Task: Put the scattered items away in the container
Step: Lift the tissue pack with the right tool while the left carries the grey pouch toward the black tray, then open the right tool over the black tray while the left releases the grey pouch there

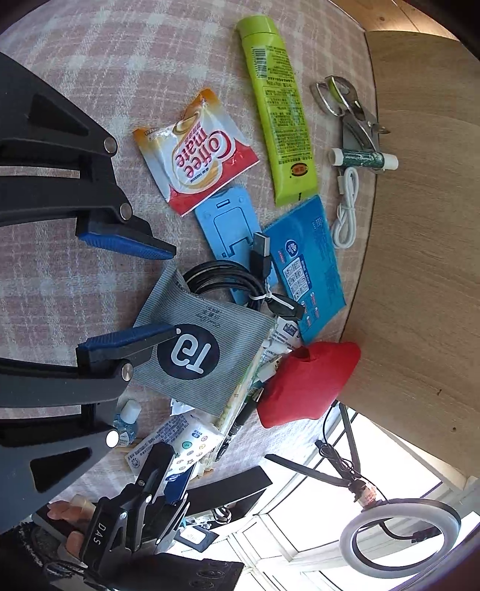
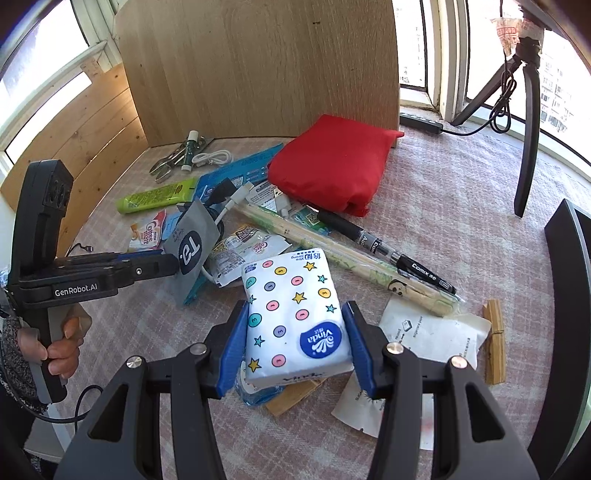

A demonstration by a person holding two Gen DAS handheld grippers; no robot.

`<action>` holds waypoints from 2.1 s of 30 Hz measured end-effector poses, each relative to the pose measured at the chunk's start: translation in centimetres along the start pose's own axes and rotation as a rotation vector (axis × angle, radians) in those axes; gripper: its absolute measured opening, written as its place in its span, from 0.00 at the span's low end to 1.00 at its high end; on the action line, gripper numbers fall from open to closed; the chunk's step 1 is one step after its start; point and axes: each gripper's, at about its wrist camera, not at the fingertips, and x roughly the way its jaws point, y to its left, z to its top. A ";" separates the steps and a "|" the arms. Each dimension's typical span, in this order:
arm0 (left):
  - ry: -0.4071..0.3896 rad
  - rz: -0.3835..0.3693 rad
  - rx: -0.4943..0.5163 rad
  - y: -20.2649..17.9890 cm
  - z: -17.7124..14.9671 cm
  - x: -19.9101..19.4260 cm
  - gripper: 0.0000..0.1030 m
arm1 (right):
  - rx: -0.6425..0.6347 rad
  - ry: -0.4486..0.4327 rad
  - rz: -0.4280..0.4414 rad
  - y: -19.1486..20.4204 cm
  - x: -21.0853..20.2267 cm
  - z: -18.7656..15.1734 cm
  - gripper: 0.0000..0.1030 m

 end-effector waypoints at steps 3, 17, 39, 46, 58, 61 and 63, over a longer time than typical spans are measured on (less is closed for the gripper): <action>-0.006 -0.012 0.008 -0.7 0.2 0.1 0.34 | -0.002 0.005 0.004 0.0 0.3 -0.1 0.48; -0.024 -0.045 0.056 -2.6 0.2 0.0 0.23 | -0.003 0.006 0.005 -0.1 0.2 -0.4 0.48; -0.063 -0.112 -0.004 -2.9 0.1 -1.6 0.00 | 0.038 -0.042 -0.026 -1.1 -1.3 -0.6 0.48; -0.105 -0.148 0.031 -5.4 0.5 -4.0 0.00 | 0.100 -0.125 -0.058 -2.2 -5.3 -1.9 0.48; -0.117 -0.286 0.264 -19.0 1.7 -4.9 0.00 | 0.347 -0.321 -0.251 -10.5 -17.2 -7.0 0.48; -0.106 -0.322 0.332 -23.3 1.2 -4.3 0.00 | 0.403 -0.356 -0.351 -12.9 -20.4 -8.8 0.48; -0.097 -0.342 0.380 -25.9 0.6 -3.9 0.00 | 0.442 -0.378 -0.402 -14.3 -22.2 -10.2 0.48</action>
